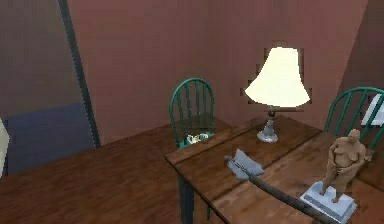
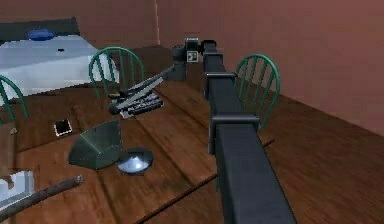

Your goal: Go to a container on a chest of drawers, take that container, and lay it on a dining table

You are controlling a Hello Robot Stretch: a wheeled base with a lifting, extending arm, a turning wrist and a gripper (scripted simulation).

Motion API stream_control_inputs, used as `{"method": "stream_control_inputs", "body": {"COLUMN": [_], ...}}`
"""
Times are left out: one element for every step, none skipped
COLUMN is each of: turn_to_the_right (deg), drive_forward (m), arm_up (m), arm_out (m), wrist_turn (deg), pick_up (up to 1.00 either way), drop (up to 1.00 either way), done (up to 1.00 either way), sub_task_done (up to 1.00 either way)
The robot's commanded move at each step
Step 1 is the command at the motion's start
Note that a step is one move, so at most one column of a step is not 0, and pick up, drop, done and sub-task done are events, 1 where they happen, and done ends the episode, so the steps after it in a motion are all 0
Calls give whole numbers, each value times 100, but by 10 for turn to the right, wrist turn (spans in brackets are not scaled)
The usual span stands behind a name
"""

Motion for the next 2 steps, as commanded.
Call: {"method": "stream_control_inputs", "body": {"turn_to_the_right": [0, 0], "drive_forward": [0, 0], "arm_up": [0, 0], "arm_out": [-10, 0], "wrist_turn": [0, 0], "pick_up": [0, 0], "drop": [0, 0], "done": [0, 100], "sub_task_done": [0, 0]}}
